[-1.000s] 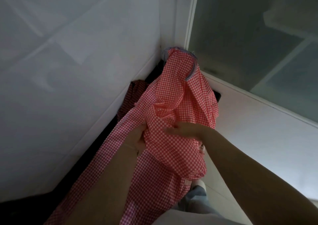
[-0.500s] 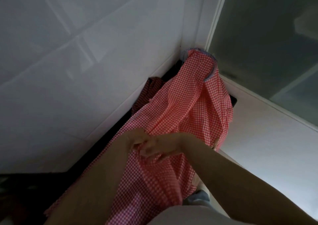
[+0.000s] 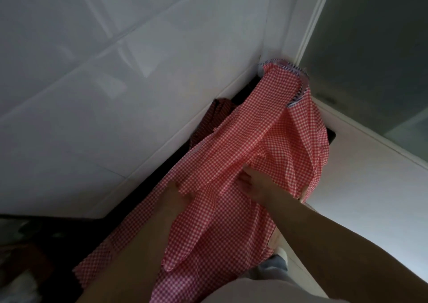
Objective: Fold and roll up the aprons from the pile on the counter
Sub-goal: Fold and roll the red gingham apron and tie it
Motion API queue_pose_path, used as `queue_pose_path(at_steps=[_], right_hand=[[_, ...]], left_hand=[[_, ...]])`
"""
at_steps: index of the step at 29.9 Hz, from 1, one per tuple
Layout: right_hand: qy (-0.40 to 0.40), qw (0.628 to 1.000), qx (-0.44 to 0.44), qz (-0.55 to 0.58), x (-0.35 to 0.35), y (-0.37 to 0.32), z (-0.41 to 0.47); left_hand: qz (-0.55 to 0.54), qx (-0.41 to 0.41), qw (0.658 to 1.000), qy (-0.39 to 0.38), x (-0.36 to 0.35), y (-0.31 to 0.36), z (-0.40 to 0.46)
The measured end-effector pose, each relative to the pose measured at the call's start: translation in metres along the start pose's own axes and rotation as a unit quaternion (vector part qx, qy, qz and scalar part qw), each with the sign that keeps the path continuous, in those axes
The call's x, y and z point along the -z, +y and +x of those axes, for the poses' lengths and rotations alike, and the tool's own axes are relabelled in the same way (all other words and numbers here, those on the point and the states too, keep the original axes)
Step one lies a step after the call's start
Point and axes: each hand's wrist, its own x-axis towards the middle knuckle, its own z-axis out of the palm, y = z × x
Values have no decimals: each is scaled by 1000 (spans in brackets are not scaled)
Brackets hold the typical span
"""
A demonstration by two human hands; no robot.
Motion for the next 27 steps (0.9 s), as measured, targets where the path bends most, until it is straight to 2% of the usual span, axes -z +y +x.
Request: queue_pose_path(at_steps=[3, 5, 7, 8, 10, 13, 15, 17, 19, 21, 24, 27], right_hand=[[10, 996, -16, 83, -11, -4, -4], [29, 996, 5, 84, -19, -7, -10], [105, 989, 102, 22, -24, -8, -10], [159, 971, 175, -32, -22, -8, -9], [227, 926, 266, -145, -13, -7, -9], [253, 908, 200, -269, 8, 0, 2], [225, 906, 127, -336, 21, 3, 12], [185, 895, 96, -394, 29, 1, 15], [175, 876, 122, -433, 29, -3, 11], [202, 862, 158, -437, 28, -15, 7], [267, 830, 216, -439, 27, -44, 9], [265, 798, 274, -467, 30, -73, 14]], left_hand=[[-8, -59, 998, 16, 3, -11, -4], [-50, -97, 994, 20, 11, -11, -6], [-140, -79, 987, 23, 24, -9, -9], [-160, -74, 984, 34, 29, -8, -8], [-105, -75, 989, 75, 38, -10, -3], [17, -53, 994, 97, 39, -14, 9], [53, -37, 997, 43, 32, -17, 18], [90, -36, 995, 11, 22, -17, 23], [93, -60, 994, 18, 14, -15, 28], [84, -95, 992, 4, 11, -5, 32], [85, -143, 984, -71, 9, 13, 31], [39, -152, 977, -142, 7, 38, 35]])
